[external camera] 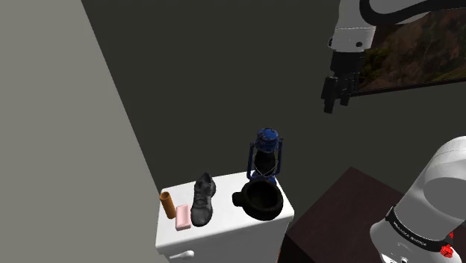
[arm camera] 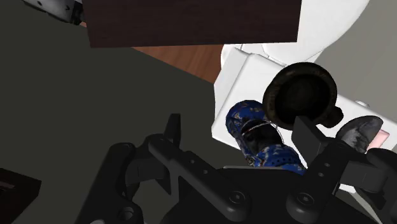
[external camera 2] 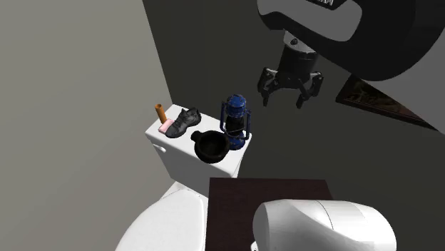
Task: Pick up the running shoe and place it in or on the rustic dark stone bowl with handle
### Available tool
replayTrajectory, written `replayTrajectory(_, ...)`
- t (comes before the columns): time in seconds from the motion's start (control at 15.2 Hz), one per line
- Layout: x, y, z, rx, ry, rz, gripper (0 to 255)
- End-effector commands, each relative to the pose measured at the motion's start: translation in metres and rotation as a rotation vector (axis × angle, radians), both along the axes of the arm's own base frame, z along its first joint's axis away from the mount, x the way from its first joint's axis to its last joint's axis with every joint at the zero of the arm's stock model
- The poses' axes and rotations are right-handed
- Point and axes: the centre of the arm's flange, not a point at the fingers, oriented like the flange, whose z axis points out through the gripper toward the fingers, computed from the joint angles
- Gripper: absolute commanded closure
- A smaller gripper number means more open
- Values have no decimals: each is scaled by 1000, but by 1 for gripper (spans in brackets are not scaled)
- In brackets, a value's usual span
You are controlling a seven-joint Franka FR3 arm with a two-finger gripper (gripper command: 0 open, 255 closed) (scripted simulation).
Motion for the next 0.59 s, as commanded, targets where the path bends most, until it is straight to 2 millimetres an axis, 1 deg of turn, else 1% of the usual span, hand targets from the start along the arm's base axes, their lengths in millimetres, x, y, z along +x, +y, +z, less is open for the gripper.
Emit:
replayTrajectory(0.0, 0, 0, 0, 0, 0, 0, 0)
replayTrajectory(0.26, -3, 49, -25, -23, -34, -67, 0)
replayTrajectory(0.53, -2, 97, -52, -47, -67, -135, 0)
